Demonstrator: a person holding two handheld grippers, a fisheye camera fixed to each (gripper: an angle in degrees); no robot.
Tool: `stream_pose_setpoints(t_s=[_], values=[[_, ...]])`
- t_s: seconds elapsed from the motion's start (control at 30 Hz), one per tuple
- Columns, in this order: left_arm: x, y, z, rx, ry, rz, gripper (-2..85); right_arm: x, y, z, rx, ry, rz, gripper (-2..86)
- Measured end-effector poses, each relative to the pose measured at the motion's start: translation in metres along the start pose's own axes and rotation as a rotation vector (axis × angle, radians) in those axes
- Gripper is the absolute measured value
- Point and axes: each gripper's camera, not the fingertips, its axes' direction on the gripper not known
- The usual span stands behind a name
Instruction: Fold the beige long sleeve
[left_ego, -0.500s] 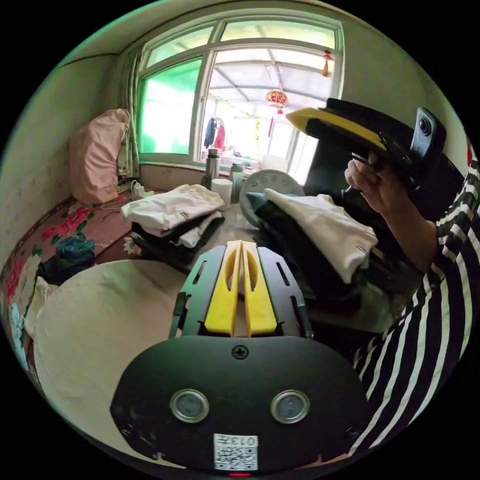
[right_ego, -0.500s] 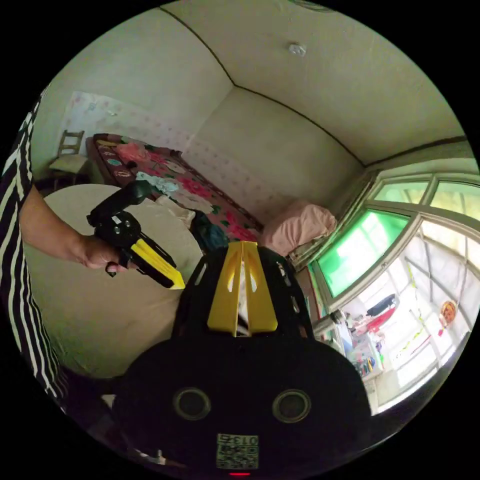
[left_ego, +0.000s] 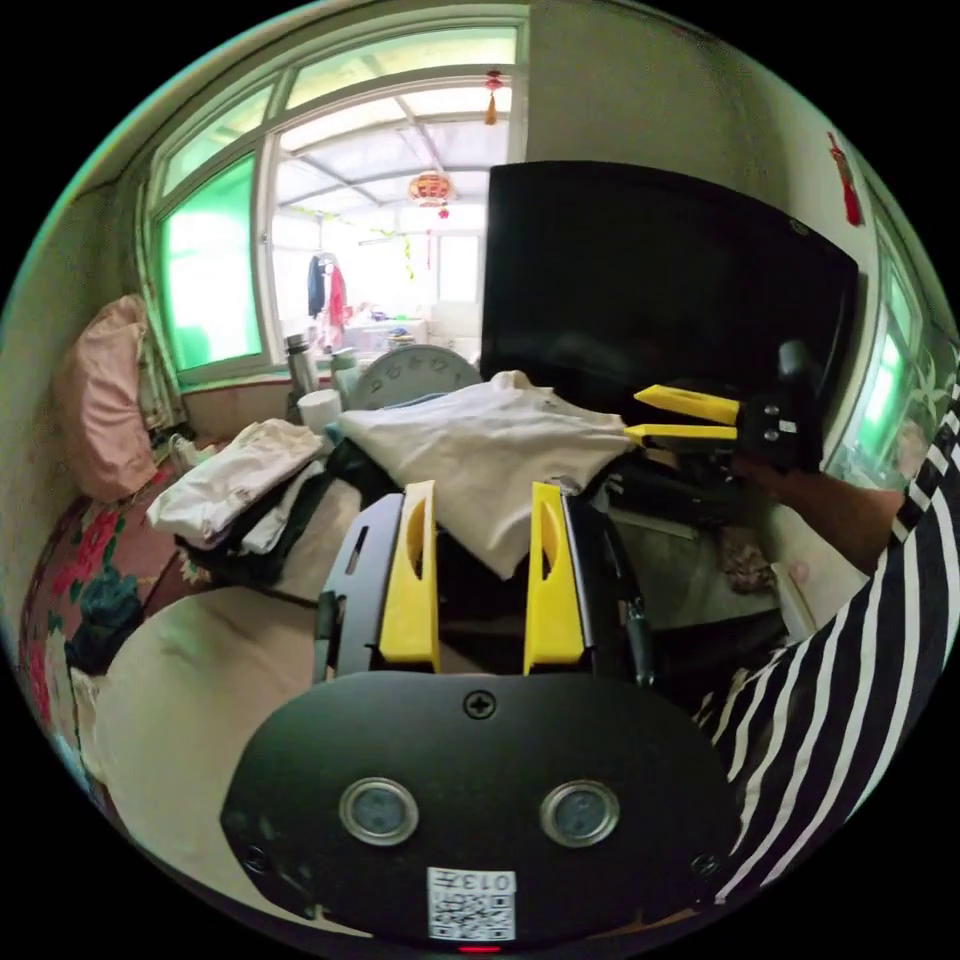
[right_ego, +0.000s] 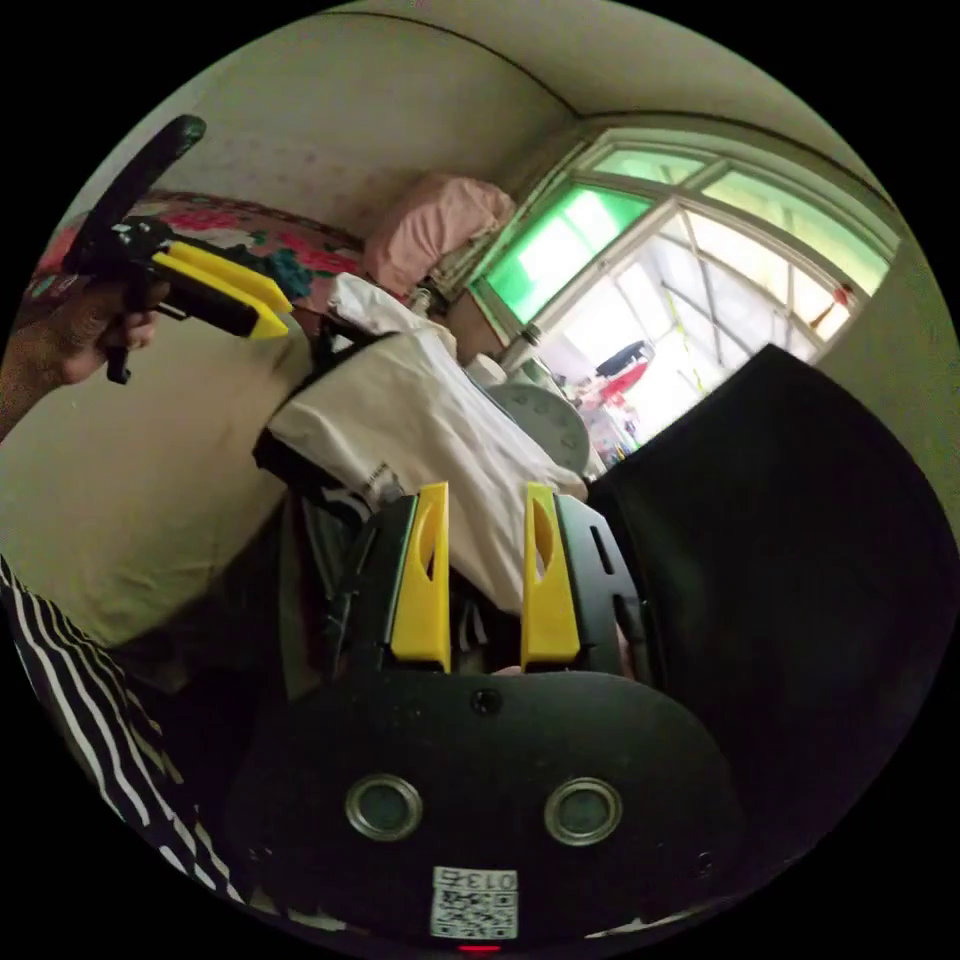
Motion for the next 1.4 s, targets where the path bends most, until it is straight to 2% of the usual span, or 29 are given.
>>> stream_pose_setpoints(t_s=[0.13,0.2,0.33,0.4,0.47,0.53,0.6,0.67,0.77,0.83,0.87,0.97,1.03,1.13,1.27,1.33,1.4], values=[[0.053,-0.025,0.034,-0.03,0.066,0.165,14.6,0.052,0.053,0.03,-0.092,-0.067,0.236,12.9],[0.081,-0.036,0.056,-0.07,0.071,0.247,15.6,0.083,0.081,0.054,-0.143,-0.187,0.357,12.9],[0.132,-0.051,0.107,-0.136,0.062,0.369,18.9,0.113,0.108,0.085,-0.163,-0.358,0.43,9.5],[0.145,-0.052,0.128,-0.187,0.092,0.374,19.8,0.122,0.118,0.103,-0.19,-0.542,0.417,5.0],[0.154,-0.05,0.141,-0.224,0.113,0.368,20.3,0.128,0.117,0.103,-0.197,-0.58,0.392,3.8],[0.166,-0.042,0.145,-0.225,0.069,0.388,20.8,0.134,0.112,0.091,-0.142,-0.571,0.347,3.3],[0.177,-0.037,0.14,-0.203,0.011,0.414,21.0,0.142,0.098,0.056,0.059,-0.657,0.29,3.0],[0.186,-0.035,0.131,-0.166,-0.06,0.423,21.1,0.137,0.082,0.033,0.137,-0.645,0.199,2.9],[0.189,-0.031,0.107,-0.047,-0.199,0.349,16.3,0.121,0.06,-0.002,0.297,-0.71,0.076,3.0],[0.177,-0.022,0.082,0.015,-0.324,0.235,4.8,0.107,0.05,-0.017,0.365,-0.795,-0.002,3.4],[0.172,-0.018,0.076,0.025,-0.345,0.206,2.2,0.098,0.045,-0.025,0.405,-0.81,-0.036,3.9],[0.136,0.004,0.041,0.051,-0.372,0.05,0.4,0.081,0.042,-0.036,0.507,-0.789,-0.141,6.2],[0.099,0.03,0.009,0.077,-0.382,-0.117,-0.2,0.084,0.046,-0.034,0.567,-0.765,-0.134,7.3],[0.062,0.069,-0.032,0.123,-0.391,-0.308,-0.4,0.096,0.052,-0.008,0.536,-0.62,-0.078,10.9],[0.053,0.105,-0.065,0.138,-0.486,-0.383,-0.5,0.092,0.055,0.053,0.357,-0.538,-0.128,15.0],[0.055,0.121,-0.077,0.143,-0.529,-0.401,-0.5,0.081,0.051,0.076,0.296,-0.594,-0.153,15.0],[0.058,0.132,-0.084,0.156,-0.528,-0.406,-0.5,0.074,0.033,0.095,0.27,-0.735,-0.093,14.7]])
